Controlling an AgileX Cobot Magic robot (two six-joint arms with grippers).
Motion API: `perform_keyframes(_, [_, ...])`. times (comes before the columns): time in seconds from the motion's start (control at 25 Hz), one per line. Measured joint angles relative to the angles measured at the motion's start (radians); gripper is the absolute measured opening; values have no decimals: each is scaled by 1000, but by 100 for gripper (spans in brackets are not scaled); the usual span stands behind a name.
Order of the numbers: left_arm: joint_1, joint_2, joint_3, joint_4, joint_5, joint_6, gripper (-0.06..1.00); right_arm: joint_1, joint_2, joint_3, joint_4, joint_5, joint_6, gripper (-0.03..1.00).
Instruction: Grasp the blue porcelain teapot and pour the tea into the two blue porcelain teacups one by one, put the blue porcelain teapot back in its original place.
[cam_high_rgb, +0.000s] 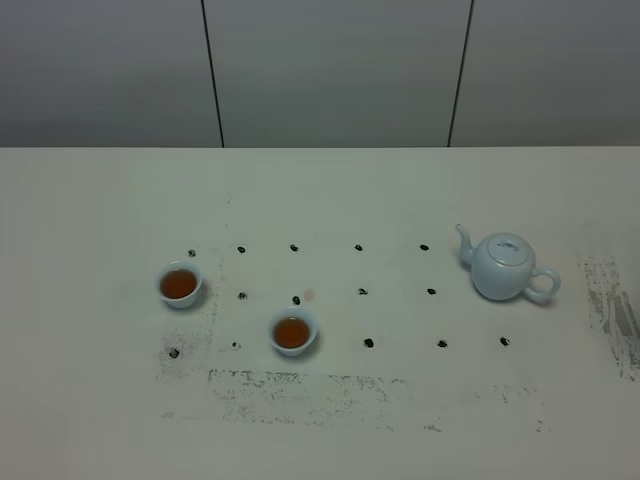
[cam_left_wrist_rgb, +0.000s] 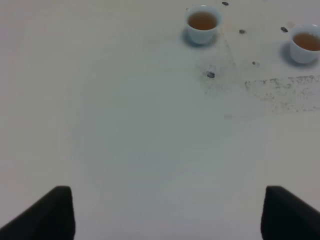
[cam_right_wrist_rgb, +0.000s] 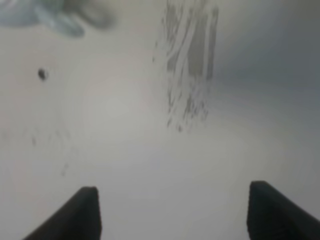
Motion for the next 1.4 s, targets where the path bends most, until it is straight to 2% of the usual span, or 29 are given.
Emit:
perform_keyframes(0.24, [0,0,0,0,0,-1,76,0,-362,365,1,8,30,59])
perform_keyframes(0.4, [0,0,0,0,0,-1,76,0,-586,543,-2,4,73,58])
perform_keyframes(0.64, [0,0,0,0,0,-1,76,0,-899,725,-12,-104,128,58])
perform_keyframes(0.88, [0,0,0,0,0,-1,76,0,-1139,762,-14,-96,141,58])
perform_keyframes(1.2, [0,0,0,0,0,-1,76,0,-1331,764,-10,-96,141,54])
perform_keyframes(1.4, [0,0,0,0,0,-1,76,58,-1492,765,6,-96,141,51])
